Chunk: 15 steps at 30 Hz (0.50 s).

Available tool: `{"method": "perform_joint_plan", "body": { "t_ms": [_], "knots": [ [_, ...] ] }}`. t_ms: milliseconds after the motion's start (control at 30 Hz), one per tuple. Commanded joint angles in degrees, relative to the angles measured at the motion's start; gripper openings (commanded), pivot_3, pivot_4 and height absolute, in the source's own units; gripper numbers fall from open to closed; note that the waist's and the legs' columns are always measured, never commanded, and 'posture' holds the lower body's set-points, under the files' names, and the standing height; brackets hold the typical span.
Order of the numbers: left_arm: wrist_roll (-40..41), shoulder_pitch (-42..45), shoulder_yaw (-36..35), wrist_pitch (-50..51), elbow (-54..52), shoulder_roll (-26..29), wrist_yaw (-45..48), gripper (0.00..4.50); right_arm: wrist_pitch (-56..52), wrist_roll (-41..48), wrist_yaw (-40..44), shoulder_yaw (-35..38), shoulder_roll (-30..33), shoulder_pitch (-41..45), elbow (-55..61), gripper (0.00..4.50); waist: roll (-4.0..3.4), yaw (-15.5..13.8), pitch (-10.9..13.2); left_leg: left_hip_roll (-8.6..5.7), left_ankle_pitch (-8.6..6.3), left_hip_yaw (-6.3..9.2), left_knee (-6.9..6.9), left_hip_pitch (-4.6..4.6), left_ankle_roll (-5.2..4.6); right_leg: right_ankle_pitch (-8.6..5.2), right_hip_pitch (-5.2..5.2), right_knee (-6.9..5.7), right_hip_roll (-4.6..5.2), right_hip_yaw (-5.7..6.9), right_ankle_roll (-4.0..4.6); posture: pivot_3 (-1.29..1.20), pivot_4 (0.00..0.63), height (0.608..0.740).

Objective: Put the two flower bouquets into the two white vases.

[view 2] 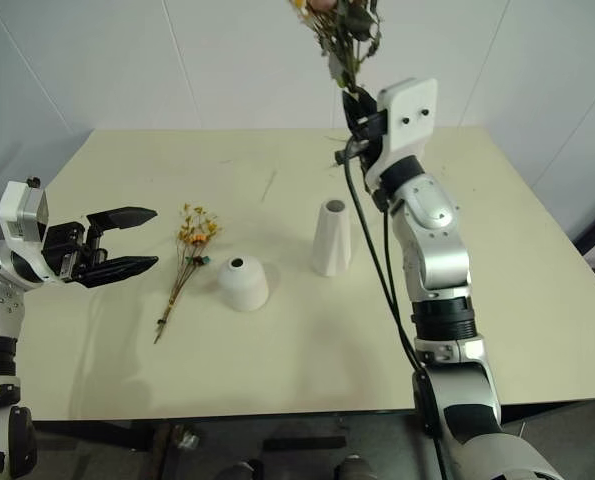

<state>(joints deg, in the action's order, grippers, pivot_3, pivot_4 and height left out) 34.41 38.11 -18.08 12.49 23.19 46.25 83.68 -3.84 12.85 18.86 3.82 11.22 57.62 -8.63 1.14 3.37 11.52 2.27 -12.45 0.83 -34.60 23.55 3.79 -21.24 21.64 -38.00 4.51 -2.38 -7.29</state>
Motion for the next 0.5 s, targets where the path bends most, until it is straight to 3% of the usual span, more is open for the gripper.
{"method": "perform_joint_plan", "body": {
  "t_ms": [33,500],
  "knots": [
    [1.1,-0.3,-1.9,0.0,-2.2,1.5,-0.5,4.50,2.4,1.2,1.2,0.2,-0.9,1.5,0.0,0.06,0.00,0.0,0.0,0.00,0.00,0.00,0.00,0.00,0.00,0.00,0.00,0.00,0.00,0.00,0.00,0.00,0.150,0.740],
    [1.6,-2.7,-3.6,0.8,-4.8,1.9,-1.7,4.50,2.4,1.8,1.8,-0.4,-3.9,0.4,-1.4,0.06,0.00,0.0,0.0,0.02,0.00,0.00,0.02,-0.01,0.00,0.00,0.00,0.00,0.00,0.00,0.00,0.00,0.150,0.740]
  ]
}}
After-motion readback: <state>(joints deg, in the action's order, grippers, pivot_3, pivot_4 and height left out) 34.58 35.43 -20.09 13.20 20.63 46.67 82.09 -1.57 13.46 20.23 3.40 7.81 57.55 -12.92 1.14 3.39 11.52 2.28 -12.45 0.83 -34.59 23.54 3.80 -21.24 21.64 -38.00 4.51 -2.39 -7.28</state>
